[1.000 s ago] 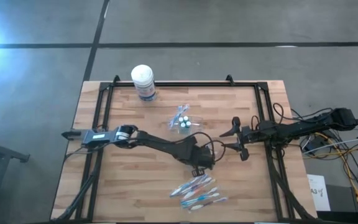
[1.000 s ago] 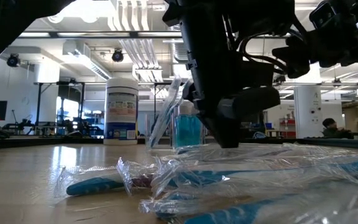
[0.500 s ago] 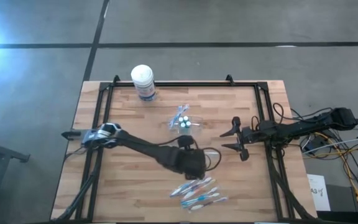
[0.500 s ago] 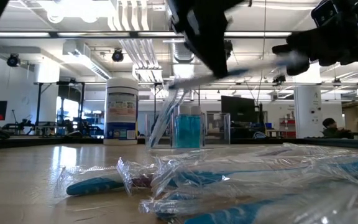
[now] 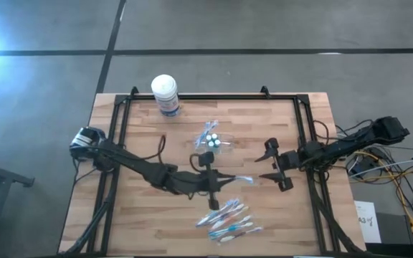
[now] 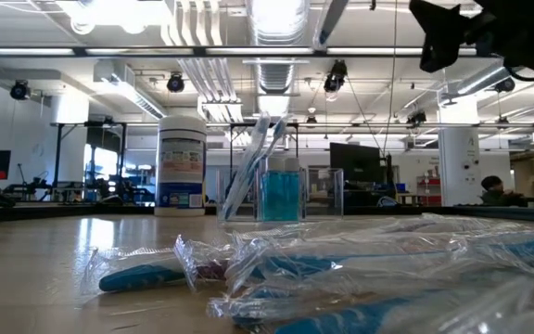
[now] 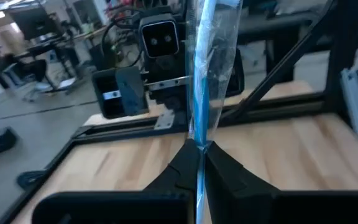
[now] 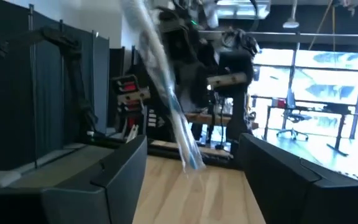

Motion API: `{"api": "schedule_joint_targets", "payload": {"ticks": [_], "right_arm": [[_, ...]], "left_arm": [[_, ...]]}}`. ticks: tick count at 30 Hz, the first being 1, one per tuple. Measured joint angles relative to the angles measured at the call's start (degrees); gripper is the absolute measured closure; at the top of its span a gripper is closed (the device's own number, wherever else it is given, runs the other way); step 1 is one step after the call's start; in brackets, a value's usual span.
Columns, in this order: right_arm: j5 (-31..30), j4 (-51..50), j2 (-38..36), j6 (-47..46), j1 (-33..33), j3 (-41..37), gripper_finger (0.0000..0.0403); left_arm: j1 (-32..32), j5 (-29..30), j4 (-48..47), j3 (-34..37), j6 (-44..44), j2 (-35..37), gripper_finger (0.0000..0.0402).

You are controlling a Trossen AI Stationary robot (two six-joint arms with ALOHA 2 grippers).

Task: Pick & Place toothbrushing station
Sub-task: Put the blue toothbrush into the transparent organizer

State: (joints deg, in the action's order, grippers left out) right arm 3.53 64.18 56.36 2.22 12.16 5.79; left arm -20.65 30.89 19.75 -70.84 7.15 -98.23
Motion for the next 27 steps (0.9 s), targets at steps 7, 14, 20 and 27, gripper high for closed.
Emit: {"api": "schedule_joint_targets", "payload": {"ticks": [7, 14, 20, 27], "right_arm": [[0.8, 0.1, 12.1, -0.5, 0.2, 8.1, 0.0159], [1.2, 2.0, 19.3, 0.4, 0.3, 12.9, 0.0183], [1.3, 5.6, 20.6, 0.6, 0.4, 13.3, 0.0208], [2.2, 5.7, 20.7, 0.4, 0.6, 13.3, 0.0239]], "left_arm": [[3.0, -4.9, 4.8, 3.6, -5.1, -0.3, 0.0391], [3.0, -6.2, 5.2, 3.7, -5.6, -0.3, 0.0391], [2.8, -6.3, 4.5, 3.7, -6.2, -0.3, 0.0391], [3.1, -6.3, 3.9, 3.7, -7.3, -0.3, 0.0391]]}}
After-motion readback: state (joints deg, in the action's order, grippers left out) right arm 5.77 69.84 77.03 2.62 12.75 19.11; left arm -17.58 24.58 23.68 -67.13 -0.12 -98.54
